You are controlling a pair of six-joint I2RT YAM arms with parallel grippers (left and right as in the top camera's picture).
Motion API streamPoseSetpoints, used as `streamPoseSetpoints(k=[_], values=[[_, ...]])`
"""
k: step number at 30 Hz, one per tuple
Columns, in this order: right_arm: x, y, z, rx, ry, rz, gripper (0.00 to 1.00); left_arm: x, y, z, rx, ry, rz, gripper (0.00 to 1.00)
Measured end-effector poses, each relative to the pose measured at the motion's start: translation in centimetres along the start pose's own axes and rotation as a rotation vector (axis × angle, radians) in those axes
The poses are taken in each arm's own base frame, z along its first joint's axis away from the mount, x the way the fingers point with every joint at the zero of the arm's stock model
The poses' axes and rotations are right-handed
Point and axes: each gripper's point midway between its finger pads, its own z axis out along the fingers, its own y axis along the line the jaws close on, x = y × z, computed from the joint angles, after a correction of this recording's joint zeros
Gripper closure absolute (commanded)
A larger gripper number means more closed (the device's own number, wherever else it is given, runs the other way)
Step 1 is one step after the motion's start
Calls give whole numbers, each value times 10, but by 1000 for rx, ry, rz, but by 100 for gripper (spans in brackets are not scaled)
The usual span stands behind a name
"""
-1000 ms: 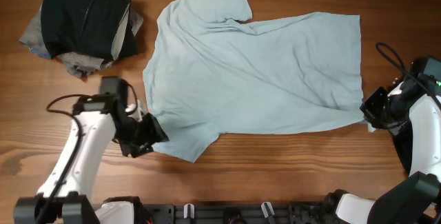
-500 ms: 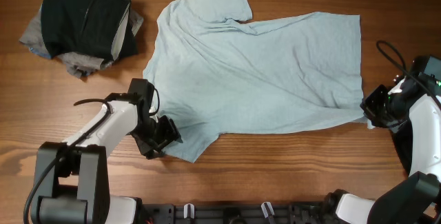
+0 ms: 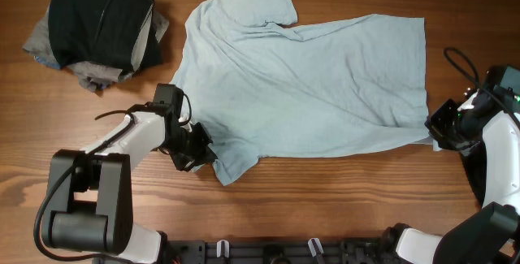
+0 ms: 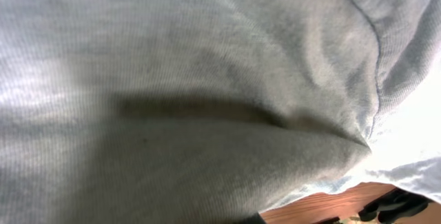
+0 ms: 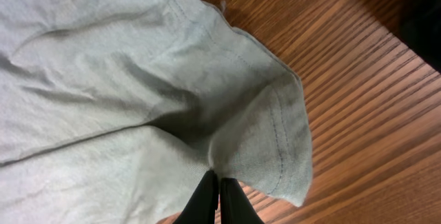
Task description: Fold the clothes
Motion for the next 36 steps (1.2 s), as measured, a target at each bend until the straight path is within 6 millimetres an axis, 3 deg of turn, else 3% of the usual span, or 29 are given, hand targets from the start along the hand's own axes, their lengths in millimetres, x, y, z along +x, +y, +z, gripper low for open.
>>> streamPoseSetpoints(k=[4, 7, 10, 11, 13, 17, 20, 30, 34, 36], values=[[0, 0, 0, 0, 0, 0, 96, 16, 17, -3, -80, 63, -14, 96], [0, 0, 0, 0, 1, 0, 96, 38, 42, -21, -201, 142, -50, 96], [2, -1, 0, 2, 6, 1, 96, 33, 31, -53, -178, 88, -2, 96], [2, -1, 0, 3, 8, 1, 96, 27, 19, -82, -144, 13, 21, 96], [4, -2, 0, 7, 17, 2, 96, 25, 10, -115, -118, -77, 49, 96], [7, -3, 0, 11, 28, -4, 96, 29, 6, -157, -84, -219, 78, 96], [7, -3, 0, 11, 29, -4, 96, 33, 6, -165, -76, -254, 91, 96], [28, -9, -2, 33, 112, -19, 96, 46, 15, -162, -104, -202, 66, 96], [45, -19, -28, 83, 125, 22, 96, 49, 16, -162, -110, -191, 61, 96], [42, -24, -45, 100, 57, 45, 96, 55, 20, -161, -124, -166, 49, 96]])
